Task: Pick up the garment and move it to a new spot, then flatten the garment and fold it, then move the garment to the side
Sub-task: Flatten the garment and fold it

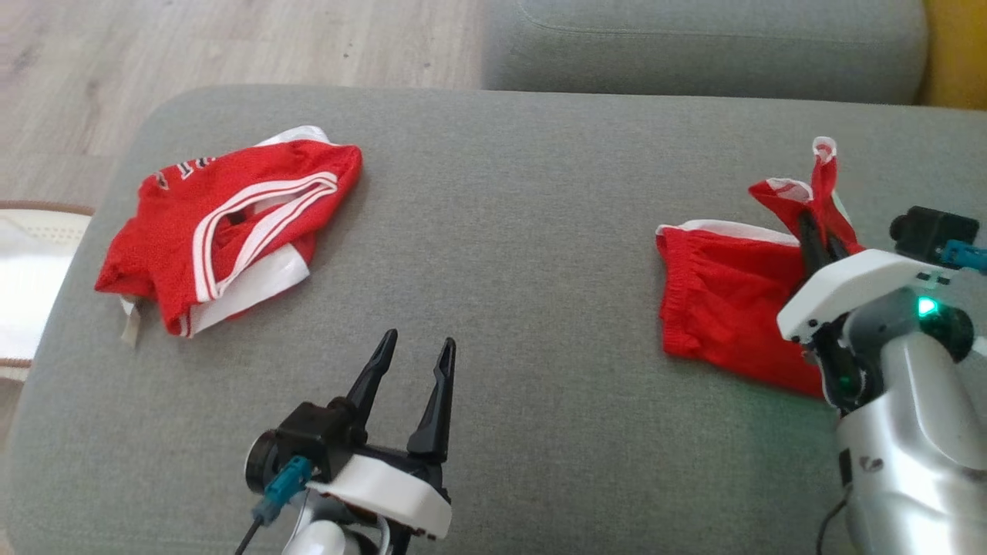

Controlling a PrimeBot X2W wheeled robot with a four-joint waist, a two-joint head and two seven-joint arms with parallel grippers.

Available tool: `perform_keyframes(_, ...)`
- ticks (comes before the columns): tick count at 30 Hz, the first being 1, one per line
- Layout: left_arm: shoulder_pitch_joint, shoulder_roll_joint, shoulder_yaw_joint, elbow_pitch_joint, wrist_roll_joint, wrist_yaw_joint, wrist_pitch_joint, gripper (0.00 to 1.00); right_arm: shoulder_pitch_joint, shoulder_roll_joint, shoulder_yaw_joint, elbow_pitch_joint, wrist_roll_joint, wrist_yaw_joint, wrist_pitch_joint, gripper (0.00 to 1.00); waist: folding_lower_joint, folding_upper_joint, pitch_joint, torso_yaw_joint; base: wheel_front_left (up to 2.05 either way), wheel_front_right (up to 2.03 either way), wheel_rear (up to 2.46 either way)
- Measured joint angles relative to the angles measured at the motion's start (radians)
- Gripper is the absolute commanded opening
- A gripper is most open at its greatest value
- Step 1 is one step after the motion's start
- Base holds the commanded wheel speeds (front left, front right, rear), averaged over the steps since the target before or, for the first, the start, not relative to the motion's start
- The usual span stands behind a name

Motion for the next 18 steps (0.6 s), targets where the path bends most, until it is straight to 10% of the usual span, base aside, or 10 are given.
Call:
perform_keyframes(10, 0.000, 0.000, -0.010, 0.014, 0.000, 0.000, 0.000, 1.00, 0.000, 0.008, 0.197, 0.070, 0.122, 0.000, -0.043, 0.00, 0.0000, 0.0000, 0.003, 0.039, 0.00, 0.00, 0.00)
perform_keyframes(12, 0.000, 0.000, -0.010, 0.015, -0.002, 0.000, 0.000, 1.00, 0.000, 0.008, 0.231, 0.089, 0.144, 0.000, -0.048, 0.27, 0.0000, 0.0000, 0.003, 0.041, 0.00, 0.00, 0.00)
perform_keyframes(14, 0.000, 0.000, -0.011, 0.016, -0.010, 0.000, 0.000, 1.00, 0.000, 0.008, 0.267, 0.099, 0.179, 0.000, -0.063, 1.00, 0.0000, 0.0000, 0.001, 0.042, 0.00, 0.00, 0.00)
perform_keyframes(18, 0.000, 0.000, -0.013, 0.021, -0.014, 0.001, 0.000, 1.00, 0.001, 0.008, 0.337, 0.072, 0.288, 0.000, -0.120, 1.00, 0.0000, 0.0000, -0.010, 0.041, 0.00, 0.00, 0.00)
